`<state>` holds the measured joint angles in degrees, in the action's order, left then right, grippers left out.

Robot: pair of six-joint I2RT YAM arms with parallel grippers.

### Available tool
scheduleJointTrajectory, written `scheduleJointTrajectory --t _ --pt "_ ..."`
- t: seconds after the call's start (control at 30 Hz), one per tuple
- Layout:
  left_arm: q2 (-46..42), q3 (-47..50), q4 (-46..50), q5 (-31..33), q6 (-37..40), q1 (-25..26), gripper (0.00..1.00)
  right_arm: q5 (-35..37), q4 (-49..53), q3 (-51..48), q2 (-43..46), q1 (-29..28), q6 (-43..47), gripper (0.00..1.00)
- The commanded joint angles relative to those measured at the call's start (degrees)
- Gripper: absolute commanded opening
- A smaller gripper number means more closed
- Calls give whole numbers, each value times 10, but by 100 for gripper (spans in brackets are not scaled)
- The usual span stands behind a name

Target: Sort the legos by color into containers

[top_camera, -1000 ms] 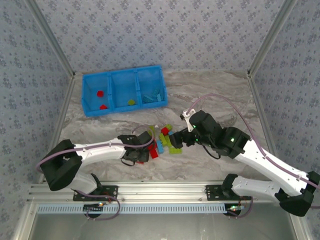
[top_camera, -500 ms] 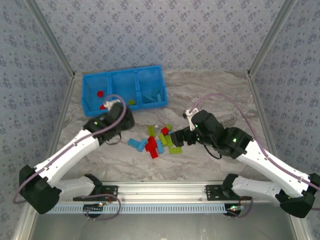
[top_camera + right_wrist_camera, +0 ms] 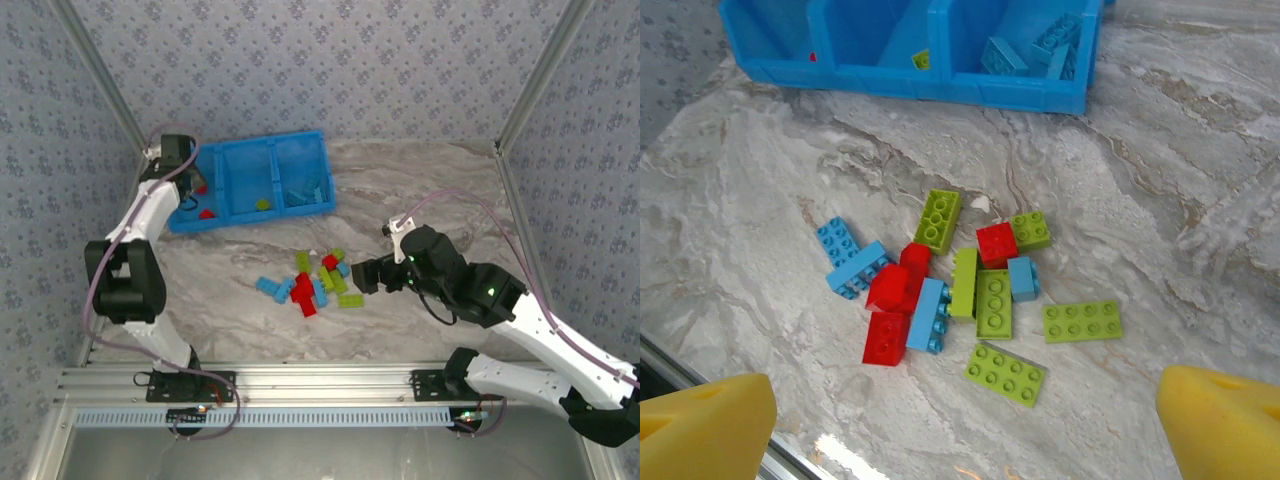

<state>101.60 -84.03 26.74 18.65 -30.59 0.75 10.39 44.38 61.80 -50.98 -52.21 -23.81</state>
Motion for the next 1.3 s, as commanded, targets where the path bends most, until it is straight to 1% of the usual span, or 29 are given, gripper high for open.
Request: scheduleJointTrajectory --t 0.0,0.1,0.2,0.33,0.37,0.4,0.5,0.6,0.67,0.73,0.87,0.9,0.93,1.0,1.03,1.1,1.2,1.27 --pt "30 -76 12 -49 23 -1 82 15 25 -12 3 0 -19 100" --pt "45 -125 59 -49 17 -4 85 14 24 -19 5 -3 -29 100" --pt "2 -101 54 -62 -1 -4 86 16 18 -32 4 -6 -36 100" --pt "-107 -33 57 -138 -23 6 86 10 -3 -41 -17 -12 -32 100" --pt "-146 -10 55 -152 -16 17 86 8 -11 -39 -31 -17 -27 100" --pt "-181 13 57 -153 -6 33 86 6 -18 -36 -45 -21 -22 100" --pt "-300 84 58 -148 56 102 85 -1 -44 -12 -115 -41 5 100" --pt "-405 140 62 -143 183 186 85 -10 -68 32 -208 -62 45 98" --pt "-459 150 103 -164 283 227 85 -27 -94 60 -274 -67 70 97" --pt "-506 159 154 -185 343 250 85 -55 -136 88 -331 -65 93 95" --pt "-605 202 212 -258 411 264 85 -111 -186 135 -439 -52 128 92" --pt "-628 219 222 -299 431 266 86 -124 -188 154 -469 -48 134 90" --pt "-652 240 230 -350 454 267 89 -133 -187 175 -503 -46 141 88" --pt "-690 282 240 -424 490 270 94 -136 -172 221 -555 -51 162 85" --pt "-704 300 241 -437 498 273 94 -137 -166 245 -580 -55 175 85" --pt "-724 322 252 -441 503 277 95 -137 -162 277 -619 -58 185 84" --pt "-741 331 269 -442 503 281 96 -139 -153 313 -672 -59 194 83" --pt "-748 329 278 -438 505 281 97 -135 -142 334 -702 -61 202 80"
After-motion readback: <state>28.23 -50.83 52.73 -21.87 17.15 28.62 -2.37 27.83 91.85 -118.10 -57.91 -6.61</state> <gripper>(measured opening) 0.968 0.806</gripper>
